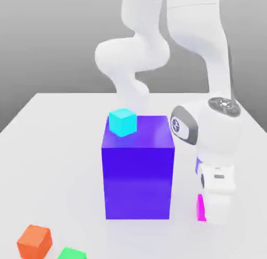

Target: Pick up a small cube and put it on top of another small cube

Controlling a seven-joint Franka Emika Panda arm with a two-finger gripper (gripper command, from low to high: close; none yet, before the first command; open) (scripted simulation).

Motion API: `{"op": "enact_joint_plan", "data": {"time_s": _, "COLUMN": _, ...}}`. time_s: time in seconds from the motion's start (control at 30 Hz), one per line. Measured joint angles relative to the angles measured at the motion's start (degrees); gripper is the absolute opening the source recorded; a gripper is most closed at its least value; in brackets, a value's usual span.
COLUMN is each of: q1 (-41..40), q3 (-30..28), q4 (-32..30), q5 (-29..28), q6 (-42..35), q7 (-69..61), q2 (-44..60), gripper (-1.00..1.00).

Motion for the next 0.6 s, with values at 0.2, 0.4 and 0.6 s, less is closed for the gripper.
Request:
{"op": "enact_joint_plan", "data": {"time_s": 0.2, "q1": -3.6, "q3": -3.6, "q4": 3.4, "q5": 3.2, "q6": -9.0, "q7": 3.8, "q2": -5.4, "gripper": -1.0}}
{"op": "enact_joint_plan", "data": {"time_s": 0.4, "q1": -11.1, "q3": -12.6, "q4": 13.4, "q5": 7.4, "q6": -16.0, "q7": 13.9, "q2": -2.0, "gripper": -1.0}}
{"op": "enact_joint_plan", "data": {"time_s": 0.6, "q1": -19.1, "q3": -19.4, "q4": 23.6, "q5": 14.0, "q6": -19.1, "q7": 21.8, "q2": 5.9, "gripper": -1.0}}
